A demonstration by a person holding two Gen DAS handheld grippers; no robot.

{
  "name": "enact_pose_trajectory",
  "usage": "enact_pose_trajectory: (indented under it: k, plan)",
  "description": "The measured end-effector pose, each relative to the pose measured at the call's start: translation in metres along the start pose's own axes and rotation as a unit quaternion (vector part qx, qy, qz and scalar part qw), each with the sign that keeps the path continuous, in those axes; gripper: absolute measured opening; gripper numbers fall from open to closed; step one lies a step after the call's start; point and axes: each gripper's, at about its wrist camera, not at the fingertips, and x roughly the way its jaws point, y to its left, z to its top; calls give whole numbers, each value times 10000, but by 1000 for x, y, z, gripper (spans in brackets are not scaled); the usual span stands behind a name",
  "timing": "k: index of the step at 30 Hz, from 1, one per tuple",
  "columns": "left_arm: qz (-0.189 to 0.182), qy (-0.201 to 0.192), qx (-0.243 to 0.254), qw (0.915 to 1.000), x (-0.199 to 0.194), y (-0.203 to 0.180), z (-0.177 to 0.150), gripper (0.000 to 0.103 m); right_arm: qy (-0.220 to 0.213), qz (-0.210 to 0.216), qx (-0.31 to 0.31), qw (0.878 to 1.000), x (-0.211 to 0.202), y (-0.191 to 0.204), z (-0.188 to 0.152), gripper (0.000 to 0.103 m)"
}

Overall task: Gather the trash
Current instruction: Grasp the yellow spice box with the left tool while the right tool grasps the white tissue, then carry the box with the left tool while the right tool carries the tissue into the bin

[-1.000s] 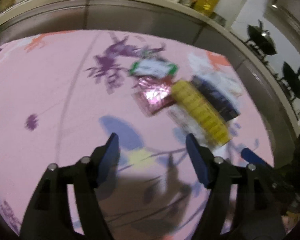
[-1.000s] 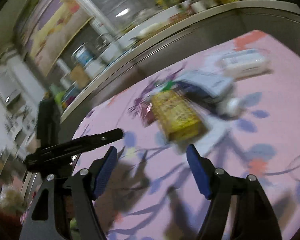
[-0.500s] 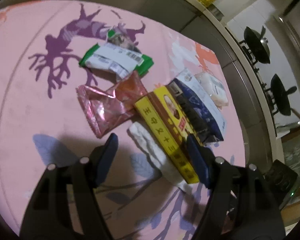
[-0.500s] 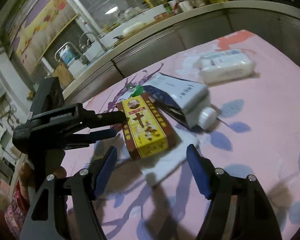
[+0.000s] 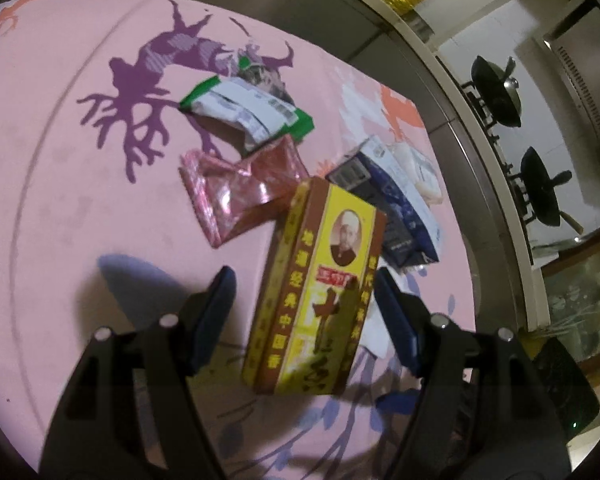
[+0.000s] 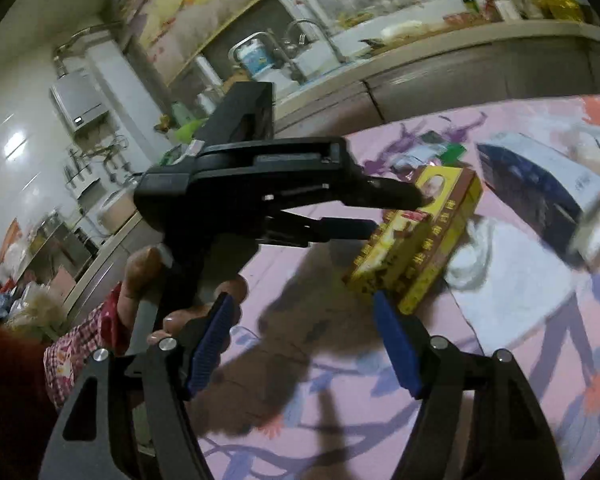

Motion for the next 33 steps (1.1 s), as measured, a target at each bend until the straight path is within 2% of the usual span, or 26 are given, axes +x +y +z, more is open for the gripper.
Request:
enact_pose_trajectory:
  k: [2,3,5,7,9,13,14,15,16,17,19,20,21,23,24,33]
  plan:
    - [160,12,11,9999,1,-2,-3,70,-127,-408,46,9991,-9,-5,0,70]
    - [287,-23,69,9996,0,-5,-6,74,-213,-774,34,9968,-15,-9,0,70]
    - [598,-159,339,9975,-2,-17,-11,77,-332,-1286,86,9911,-25,-18,-1,70]
    - [935,-281,737,9925,-3,-34,-18,84,-363,-1928,217,9803,-31,-30,-3,70]
    - [1349,-406,1151,9833,-2,-48,-26,88,-306,-2416,376,9692,-34,-46,-3,70]
    - [2230,-558,1948,9535,12,-68,-43,89,-187,-2865,361,9572,-29,-60,-5,70]
    - [2422,-577,2100,9455,18,-70,-47,88,-130,-2932,341,9554,-25,-60,-5,70]
    - [2529,-598,2214,9399,22,-71,-50,80,-37,-2934,362,9553,-19,-62,-4,69]
    - [2593,-565,2282,9367,26,-70,-52,62,21,-2914,393,9558,-14,-64,-4,68]
    - [2616,-468,2293,9364,29,-67,-53,58,54,-2906,383,9561,-12,-64,-5,67]
    - [2576,-501,2284,9375,26,-63,-54,57,152,-2921,127,9562,2,-58,-4,57]
    - [2478,-511,2257,9408,18,-59,-55,57,192,-2937,29,9557,4,-55,-5,43]
    - [2435,-517,2235,9424,14,-58,-57,57,240,-2988,-115,9539,9,-50,-6,24]
    - [2286,-549,2161,9476,-1,-50,-65,57,297,-2950,-193,9549,13,-45,-9,7]
    - [2229,-555,2141,9494,-6,-47,-70,57,281,-2879,-148,9571,12,-43,-11,2]
    - [2481,-485,1790,9508,-48,-3,-122,58,188,-2515,341,9671,-39,-24,-61,2]
